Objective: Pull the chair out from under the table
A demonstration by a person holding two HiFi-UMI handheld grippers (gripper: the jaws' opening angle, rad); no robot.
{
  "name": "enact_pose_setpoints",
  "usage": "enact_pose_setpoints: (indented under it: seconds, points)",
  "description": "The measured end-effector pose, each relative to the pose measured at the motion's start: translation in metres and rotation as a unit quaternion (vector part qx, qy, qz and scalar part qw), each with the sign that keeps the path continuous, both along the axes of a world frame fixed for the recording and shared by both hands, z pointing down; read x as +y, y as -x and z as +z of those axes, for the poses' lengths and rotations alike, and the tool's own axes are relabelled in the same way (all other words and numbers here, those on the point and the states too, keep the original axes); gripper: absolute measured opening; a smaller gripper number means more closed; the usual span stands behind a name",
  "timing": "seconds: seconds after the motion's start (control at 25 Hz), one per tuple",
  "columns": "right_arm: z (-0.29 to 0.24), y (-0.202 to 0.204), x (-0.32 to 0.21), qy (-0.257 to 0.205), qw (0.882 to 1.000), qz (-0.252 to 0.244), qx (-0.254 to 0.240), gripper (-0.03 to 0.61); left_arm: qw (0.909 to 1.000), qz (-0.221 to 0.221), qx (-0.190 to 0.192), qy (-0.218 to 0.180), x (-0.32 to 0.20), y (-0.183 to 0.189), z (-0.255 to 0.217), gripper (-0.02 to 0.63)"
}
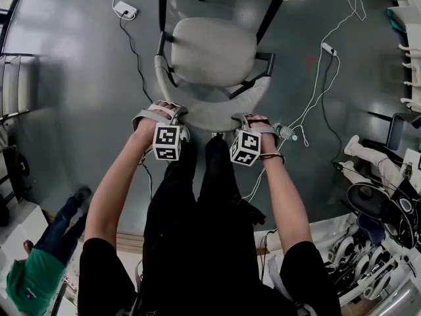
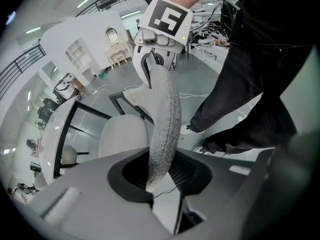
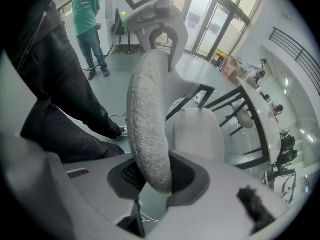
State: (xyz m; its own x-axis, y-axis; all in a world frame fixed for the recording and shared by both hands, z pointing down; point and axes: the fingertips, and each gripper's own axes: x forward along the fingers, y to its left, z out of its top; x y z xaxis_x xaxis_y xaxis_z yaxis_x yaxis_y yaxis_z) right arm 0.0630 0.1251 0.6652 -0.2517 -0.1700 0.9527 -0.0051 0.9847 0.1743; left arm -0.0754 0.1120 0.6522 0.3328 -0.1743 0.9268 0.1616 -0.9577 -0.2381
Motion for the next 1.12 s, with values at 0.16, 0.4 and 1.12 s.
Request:
enact_pose_setpoints:
  seconds: [0.16, 0.4, 1.12]
  points:
    - [0.001, 0.002, 0.004, 0.002, 1.000, 0.001, 0.003, 0.097, 1.0000, -0.001, -0.001, 0.001, 0.003, 0.002, 0.001, 0.097]
    - [0.000, 0.007, 0.015, 0.005, 1.000, 0.007, 0.005, 0.097, 1.0000, 0.002, -0.002, 0.003, 0.014, 0.006, 0.000, 0.097]
    - [0.000, 0.009, 0.028, 0.004, 1.000, 0.011, 0.002, 0.097, 0.9999, 0.003, 0.003, 0.014, 0.030, 0.007, -0.002, 0.097]
